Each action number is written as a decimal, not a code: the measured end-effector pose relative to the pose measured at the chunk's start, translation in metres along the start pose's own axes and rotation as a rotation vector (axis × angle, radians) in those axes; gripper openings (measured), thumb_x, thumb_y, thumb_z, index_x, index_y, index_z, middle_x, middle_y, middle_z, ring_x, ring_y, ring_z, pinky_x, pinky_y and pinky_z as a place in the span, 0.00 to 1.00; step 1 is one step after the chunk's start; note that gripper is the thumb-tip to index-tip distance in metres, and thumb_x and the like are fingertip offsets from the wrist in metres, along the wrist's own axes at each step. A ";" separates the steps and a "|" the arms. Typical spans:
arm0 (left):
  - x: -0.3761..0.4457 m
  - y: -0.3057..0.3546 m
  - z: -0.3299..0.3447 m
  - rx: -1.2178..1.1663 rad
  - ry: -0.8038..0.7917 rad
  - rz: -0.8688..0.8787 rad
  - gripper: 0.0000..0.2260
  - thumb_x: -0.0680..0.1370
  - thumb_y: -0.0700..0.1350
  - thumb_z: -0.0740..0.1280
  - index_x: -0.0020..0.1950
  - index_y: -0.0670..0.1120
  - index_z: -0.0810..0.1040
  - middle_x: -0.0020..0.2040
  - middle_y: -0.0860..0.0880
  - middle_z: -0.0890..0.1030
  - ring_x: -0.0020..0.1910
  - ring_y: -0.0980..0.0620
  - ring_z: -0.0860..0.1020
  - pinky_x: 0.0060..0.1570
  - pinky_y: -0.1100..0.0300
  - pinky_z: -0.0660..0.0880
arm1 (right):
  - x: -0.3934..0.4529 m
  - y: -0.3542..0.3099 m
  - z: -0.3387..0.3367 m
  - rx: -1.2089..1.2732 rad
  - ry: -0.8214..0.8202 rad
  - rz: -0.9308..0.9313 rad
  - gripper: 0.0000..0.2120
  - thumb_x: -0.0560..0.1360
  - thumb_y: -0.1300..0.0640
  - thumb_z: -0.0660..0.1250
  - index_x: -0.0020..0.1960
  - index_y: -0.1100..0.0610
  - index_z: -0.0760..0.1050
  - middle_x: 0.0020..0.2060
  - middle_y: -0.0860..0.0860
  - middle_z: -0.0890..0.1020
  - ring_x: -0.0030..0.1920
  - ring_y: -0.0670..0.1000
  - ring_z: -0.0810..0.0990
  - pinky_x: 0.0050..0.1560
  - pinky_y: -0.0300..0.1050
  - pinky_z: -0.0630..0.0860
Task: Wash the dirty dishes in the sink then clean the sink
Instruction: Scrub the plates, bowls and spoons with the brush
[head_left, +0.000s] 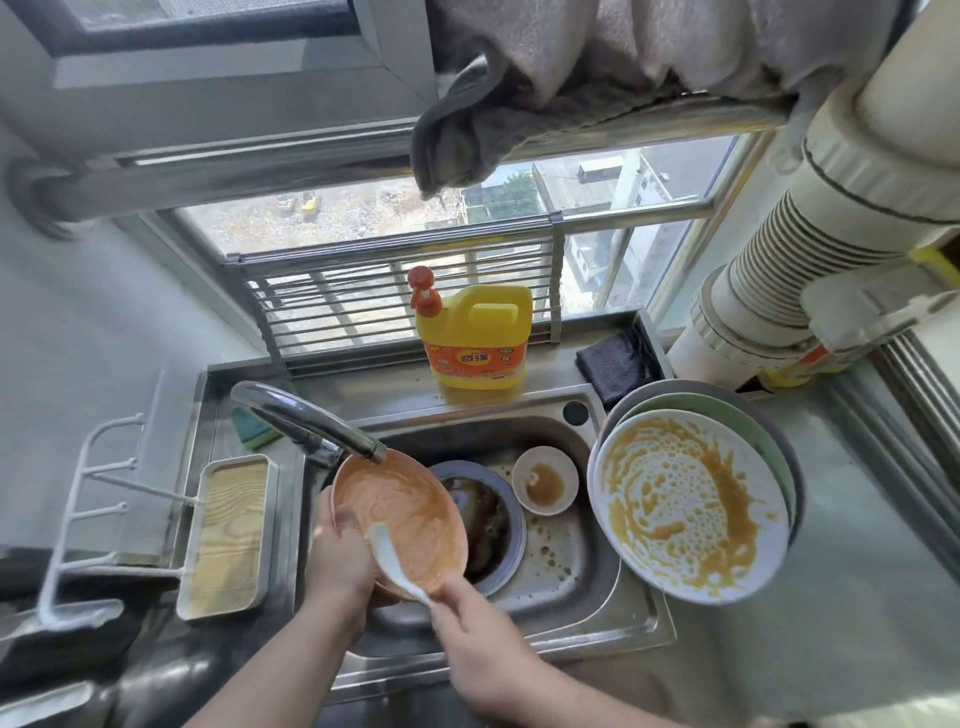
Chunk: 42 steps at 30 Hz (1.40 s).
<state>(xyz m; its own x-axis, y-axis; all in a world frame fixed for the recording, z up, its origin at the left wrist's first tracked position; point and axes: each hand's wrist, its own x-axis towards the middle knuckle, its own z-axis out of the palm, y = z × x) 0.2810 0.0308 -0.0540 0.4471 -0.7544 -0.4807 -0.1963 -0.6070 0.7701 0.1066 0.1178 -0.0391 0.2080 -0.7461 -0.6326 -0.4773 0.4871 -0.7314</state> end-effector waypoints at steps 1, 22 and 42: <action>0.003 -0.002 -0.004 0.004 0.016 0.013 0.13 0.89 0.55 0.51 0.69 0.66 0.70 0.59 0.46 0.82 0.56 0.42 0.80 0.53 0.49 0.80 | -0.005 0.005 -0.002 -0.015 0.004 -0.019 0.18 0.76 0.34 0.53 0.61 0.37 0.71 0.45 0.45 0.83 0.48 0.49 0.81 0.55 0.49 0.77; -0.076 0.045 0.092 -0.234 -0.506 -0.233 0.10 0.86 0.62 0.57 0.61 0.65 0.76 0.56 0.49 0.85 0.49 0.42 0.87 0.40 0.39 0.85 | -0.055 0.065 -0.173 -0.105 0.750 0.016 0.08 0.80 0.49 0.66 0.47 0.41 0.67 0.37 0.41 0.80 0.34 0.46 0.78 0.34 0.51 0.73; 0.007 -0.049 0.062 0.267 -0.322 -0.267 0.08 0.82 0.42 0.65 0.56 0.49 0.83 0.43 0.48 0.83 0.38 0.48 0.76 0.38 0.56 0.76 | -0.023 0.036 -0.100 -0.336 0.235 -0.107 0.17 0.79 0.49 0.64 0.34 0.46 0.63 0.38 0.44 0.68 0.38 0.45 0.69 0.43 0.49 0.69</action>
<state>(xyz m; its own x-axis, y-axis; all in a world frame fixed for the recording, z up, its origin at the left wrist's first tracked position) 0.2400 0.0396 -0.1215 0.2280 -0.5770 -0.7843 -0.3468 -0.8008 0.4883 -0.0011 0.1068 -0.0257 0.0897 -0.8867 -0.4536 -0.7232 0.2552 -0.6417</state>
